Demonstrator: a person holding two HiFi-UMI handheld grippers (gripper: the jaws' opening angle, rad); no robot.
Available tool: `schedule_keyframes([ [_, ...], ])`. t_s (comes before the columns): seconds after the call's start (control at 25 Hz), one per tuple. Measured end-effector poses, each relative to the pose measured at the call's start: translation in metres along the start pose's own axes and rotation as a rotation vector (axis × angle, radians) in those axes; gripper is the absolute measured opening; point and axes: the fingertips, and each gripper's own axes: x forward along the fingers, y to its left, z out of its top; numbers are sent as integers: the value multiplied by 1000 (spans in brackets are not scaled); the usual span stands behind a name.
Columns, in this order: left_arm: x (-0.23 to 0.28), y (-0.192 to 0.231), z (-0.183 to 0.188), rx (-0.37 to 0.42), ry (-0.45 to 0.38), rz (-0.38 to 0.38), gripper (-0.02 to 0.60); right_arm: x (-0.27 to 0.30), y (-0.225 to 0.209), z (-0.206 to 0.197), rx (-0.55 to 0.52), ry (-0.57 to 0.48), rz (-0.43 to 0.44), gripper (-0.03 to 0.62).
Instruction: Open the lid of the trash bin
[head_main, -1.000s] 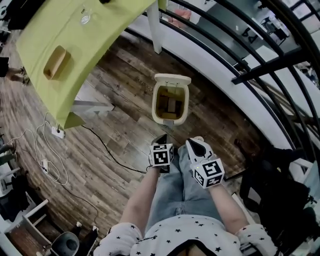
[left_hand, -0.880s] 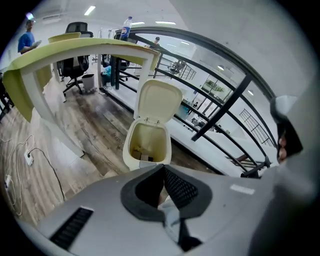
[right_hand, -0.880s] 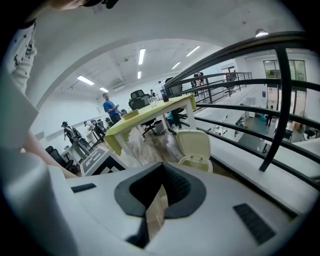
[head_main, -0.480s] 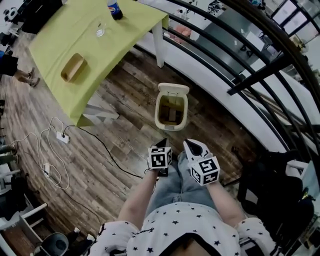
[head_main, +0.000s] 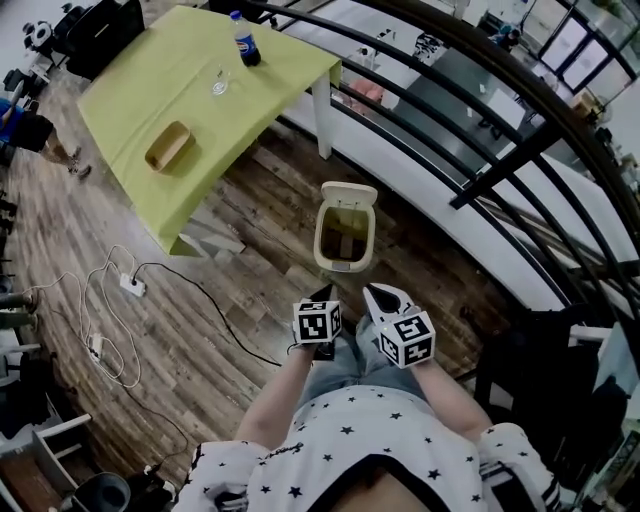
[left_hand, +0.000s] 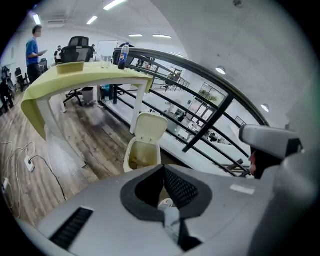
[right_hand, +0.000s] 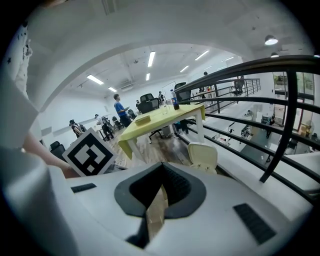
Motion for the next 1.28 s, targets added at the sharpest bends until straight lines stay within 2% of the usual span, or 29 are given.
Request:
schedule_keyframes([
  [0.56,-68,-2,34,-22,-94,-14,11,-11,28,33,-28,-32,29,-6],
  [0.8,-90,-6,45,-7,-125,-42,11,-14,31,45,-28,-54,28,-6],
  [1.28,-120,-10,49,4,-192,-56,11,-22,34,51,0,-85,21,-6],
])
